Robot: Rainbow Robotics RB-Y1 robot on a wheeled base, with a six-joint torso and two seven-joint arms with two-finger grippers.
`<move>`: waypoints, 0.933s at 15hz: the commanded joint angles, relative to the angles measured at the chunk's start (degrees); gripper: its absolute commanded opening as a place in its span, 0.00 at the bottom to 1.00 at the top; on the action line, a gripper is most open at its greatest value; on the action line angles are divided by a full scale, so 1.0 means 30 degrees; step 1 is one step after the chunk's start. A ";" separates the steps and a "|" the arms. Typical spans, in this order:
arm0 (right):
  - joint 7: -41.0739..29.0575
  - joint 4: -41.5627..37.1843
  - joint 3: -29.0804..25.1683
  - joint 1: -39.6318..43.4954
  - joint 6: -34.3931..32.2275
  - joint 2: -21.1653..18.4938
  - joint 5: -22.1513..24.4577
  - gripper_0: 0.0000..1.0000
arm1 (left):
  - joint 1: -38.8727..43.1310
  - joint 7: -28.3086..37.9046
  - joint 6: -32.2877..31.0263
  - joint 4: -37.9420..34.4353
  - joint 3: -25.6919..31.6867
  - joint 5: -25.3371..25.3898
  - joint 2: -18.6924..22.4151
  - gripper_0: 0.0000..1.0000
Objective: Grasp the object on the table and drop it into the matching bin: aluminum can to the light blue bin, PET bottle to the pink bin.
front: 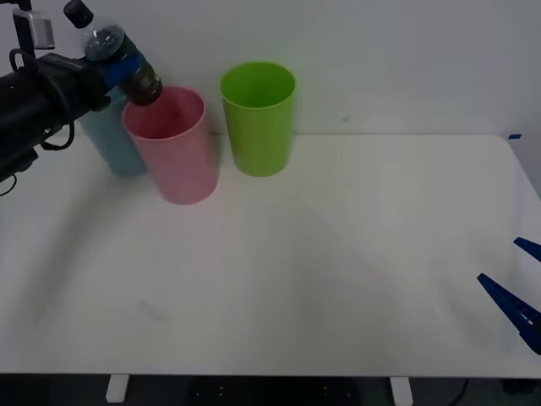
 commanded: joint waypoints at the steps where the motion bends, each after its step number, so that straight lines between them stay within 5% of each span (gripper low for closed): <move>1: 0.0000 0.0000 0.0000 0.0000 0.0000 0.0000 0.0000 1.00 | -0.0663 0.0051 -0.0003 0.0271 -0.0549 -0.0361 -0.0152 0.00; 9: 0.0000 0.0000 0.0000 0.0000 0.0000 0.0000 0.0000 1.00 | -0.0839 0.0198 0.0026 0.0330 -0.0549 -0.0859 -0.0620 0.02; 10: 0.0000 0.0000 0.0000 0.0000 0.0000 0.0000 0.0000 1.00 | -0.0839 0.0198 0.0026 0.0330 -0.0549 -0.0859 -0.0620 0.15; 11: 0.0000 0.0000 0.0000 0.0000 0.0000 0.0000 0.0000 1.00 | -0.0839 0.0198 0.0085 0.0330 -0.0549 -0.0859 -0.0650 0.69; 12: 0.0000 0.0000 0.0000 0.0000 0.0000 0.0000 0.0000 1.00 | -0.0839 0.0110 0.0143 0.0330 -0.0549 -0.0859 -0.0650 1.00; 14: 0.0000 0.0000 0.0000 0.0000 0.0000 0.0000 0.0000 1.00 | -0.0839 0.0198 0.0143 0.0330 -0.0549 -0.0859 -0.0650 1.00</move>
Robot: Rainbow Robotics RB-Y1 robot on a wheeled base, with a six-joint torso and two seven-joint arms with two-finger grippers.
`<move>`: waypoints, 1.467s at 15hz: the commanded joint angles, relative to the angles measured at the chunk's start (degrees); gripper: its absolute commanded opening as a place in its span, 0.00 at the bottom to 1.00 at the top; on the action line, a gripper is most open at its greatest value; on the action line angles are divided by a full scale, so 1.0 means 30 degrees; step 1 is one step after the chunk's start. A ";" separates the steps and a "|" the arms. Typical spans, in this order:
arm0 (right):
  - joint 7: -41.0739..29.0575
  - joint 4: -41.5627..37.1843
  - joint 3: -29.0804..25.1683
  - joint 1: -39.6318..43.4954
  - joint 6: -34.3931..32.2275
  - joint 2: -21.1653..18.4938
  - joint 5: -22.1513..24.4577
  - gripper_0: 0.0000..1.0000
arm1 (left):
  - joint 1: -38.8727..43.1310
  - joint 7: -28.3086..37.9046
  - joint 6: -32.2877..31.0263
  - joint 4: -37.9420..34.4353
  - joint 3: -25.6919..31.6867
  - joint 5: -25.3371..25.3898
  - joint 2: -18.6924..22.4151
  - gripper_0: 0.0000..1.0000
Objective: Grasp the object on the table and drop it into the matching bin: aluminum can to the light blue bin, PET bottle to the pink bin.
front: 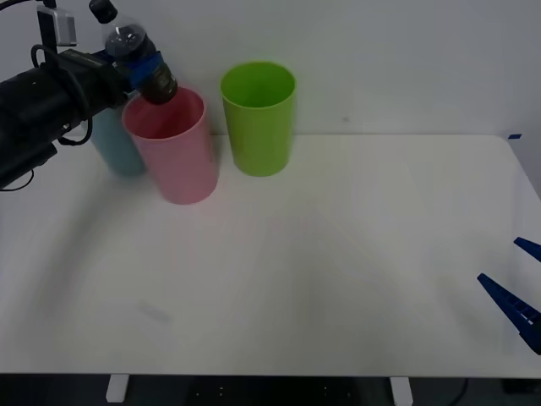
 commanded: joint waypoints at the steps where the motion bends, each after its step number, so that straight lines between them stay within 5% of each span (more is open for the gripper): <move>1: 0.0000 0.0000 0.0000 0.0000 0.0000 0.0000 0.0000 1.00 | 0.0000 0.0035 0.0020 0.0000 0.0002 -0.0002 -0.0002 1.00; 11: 0.0000 0.0000 0.0000 0.0000 0.0000 0.0000 0.0000 1.00 | 0.0703 -0.0434 -0.0098 -0.0088 0.0236 0.1991 0.0203 1.00; 22: 0.0000 0.0000 0.0000 0.0000 0.0000 0.0000 0.0000 1.00 | 0.5391 -0.1488 -0.2939 -0.2754 0.4631 0.2723 0.0173 1.00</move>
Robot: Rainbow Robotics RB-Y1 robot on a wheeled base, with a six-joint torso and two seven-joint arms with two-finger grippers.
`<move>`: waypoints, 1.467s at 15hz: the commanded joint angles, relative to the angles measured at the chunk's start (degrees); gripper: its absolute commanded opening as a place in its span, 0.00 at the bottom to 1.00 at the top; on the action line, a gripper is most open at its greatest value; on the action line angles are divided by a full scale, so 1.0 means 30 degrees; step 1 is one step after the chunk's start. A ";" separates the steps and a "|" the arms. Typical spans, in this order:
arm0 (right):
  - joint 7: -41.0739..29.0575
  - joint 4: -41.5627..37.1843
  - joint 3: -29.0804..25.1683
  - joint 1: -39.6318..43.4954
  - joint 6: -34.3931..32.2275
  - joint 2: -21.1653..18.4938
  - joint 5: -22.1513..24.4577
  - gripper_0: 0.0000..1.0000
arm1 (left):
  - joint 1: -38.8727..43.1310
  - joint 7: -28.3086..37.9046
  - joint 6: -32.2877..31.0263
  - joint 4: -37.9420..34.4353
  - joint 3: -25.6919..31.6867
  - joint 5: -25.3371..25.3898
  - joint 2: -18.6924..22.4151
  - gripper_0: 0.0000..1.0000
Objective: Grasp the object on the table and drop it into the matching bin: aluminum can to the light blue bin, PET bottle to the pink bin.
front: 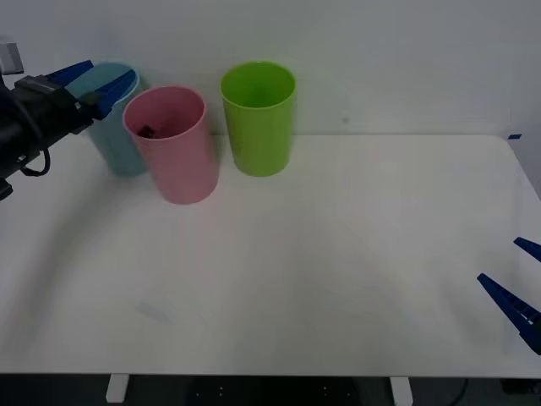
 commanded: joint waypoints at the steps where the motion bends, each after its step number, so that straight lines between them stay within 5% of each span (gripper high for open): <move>1: 0.0000 0.0000 0.0000 0.0000 0.0000 0.0000 0.0000 1.00 | 0.1131 -0.0107 -0.1288 -0.0504 0.1267 0.0051 -0.0003 1.00; 22: 0.0000 0.0000 0.0000 0.0000 0.0000 0.0000 0.0000 1.00 | 1.0887 -0.1250 -0.8905 -0.2730 1.0437 0.0314 -0.0032 1.00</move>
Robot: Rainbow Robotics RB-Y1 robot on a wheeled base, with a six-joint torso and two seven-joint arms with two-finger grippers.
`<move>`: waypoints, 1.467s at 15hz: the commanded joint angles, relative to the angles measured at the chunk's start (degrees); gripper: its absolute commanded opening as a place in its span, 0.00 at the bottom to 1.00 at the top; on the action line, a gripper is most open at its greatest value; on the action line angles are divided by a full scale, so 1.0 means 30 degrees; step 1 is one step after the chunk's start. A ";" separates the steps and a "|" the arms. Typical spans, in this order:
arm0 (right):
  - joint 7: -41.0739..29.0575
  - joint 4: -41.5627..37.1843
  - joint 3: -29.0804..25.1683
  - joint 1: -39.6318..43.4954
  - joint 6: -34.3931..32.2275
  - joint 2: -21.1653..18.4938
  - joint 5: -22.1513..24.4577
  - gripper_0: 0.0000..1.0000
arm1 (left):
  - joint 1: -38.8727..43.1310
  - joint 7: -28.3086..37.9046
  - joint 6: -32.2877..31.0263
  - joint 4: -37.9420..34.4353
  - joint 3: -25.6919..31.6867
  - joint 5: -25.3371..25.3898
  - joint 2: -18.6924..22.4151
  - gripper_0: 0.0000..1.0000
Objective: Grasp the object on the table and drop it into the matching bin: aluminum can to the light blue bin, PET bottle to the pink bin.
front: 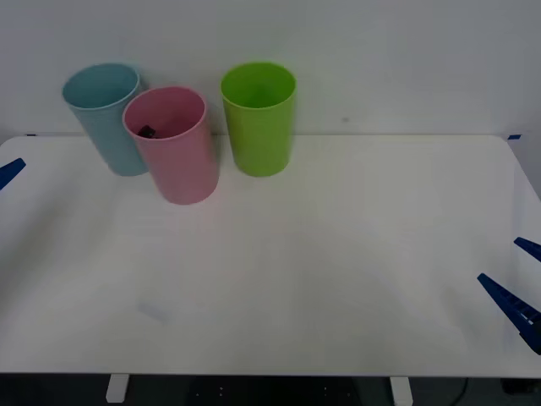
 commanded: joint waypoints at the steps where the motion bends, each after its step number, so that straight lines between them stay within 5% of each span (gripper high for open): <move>1: 0.0000 0.0000 0.0000 0.0000 0.0000 0.0000 0.0000 1.00 | 0.1366 -0.0334 -0.0819 0.0026 0.0977 0.0148 -0.0019 1.00; 16: 0.0000 0.0000 0.0000 0.0000 0.0000 0.0000 0.0000 1.00 | 0.7723 -0.3556 -0.3017 0.0026 0.2325 0.1876 -0.0077 1.00; 22: 0.0000 0.0000 0.0000 0.0000 0.0000 0.0000 0.0000 1.00 | 0.8632 -0.5197 -0.3310 0.0143 0.2032 0.2052 -0.1513 1.00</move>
